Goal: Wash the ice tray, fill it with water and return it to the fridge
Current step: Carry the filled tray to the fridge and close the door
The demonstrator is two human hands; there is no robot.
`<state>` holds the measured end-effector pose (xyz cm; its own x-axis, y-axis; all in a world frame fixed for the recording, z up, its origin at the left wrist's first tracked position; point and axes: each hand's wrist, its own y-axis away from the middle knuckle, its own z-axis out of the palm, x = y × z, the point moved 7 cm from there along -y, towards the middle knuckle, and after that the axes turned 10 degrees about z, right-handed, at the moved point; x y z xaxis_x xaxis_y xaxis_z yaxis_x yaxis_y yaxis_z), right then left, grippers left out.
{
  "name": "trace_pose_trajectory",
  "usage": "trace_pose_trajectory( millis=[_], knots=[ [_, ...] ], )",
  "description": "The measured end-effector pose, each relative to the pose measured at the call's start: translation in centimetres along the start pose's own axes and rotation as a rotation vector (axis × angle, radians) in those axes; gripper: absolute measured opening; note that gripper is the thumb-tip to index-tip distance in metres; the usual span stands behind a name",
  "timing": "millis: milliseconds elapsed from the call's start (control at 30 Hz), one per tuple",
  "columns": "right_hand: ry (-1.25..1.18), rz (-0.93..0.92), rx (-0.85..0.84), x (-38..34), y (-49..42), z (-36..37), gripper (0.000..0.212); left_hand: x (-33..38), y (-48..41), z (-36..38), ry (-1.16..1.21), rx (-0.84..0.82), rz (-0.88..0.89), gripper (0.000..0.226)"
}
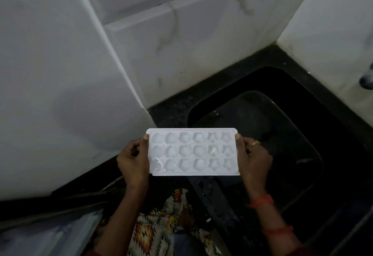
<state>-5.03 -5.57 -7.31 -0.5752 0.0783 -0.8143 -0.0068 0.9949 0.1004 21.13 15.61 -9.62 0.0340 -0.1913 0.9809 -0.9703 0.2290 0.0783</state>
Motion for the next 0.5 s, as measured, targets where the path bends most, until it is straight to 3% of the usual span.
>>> trace_pose_trajectory(
  millis=[500],
  knots=[
    [-0.019, -0.161, -0.286, -5.3, 10.2, 9.5, 0.026, -2.7, 1.5, -17.0, 0.073, 0.308, -0.05, 0.028]
  ],
)
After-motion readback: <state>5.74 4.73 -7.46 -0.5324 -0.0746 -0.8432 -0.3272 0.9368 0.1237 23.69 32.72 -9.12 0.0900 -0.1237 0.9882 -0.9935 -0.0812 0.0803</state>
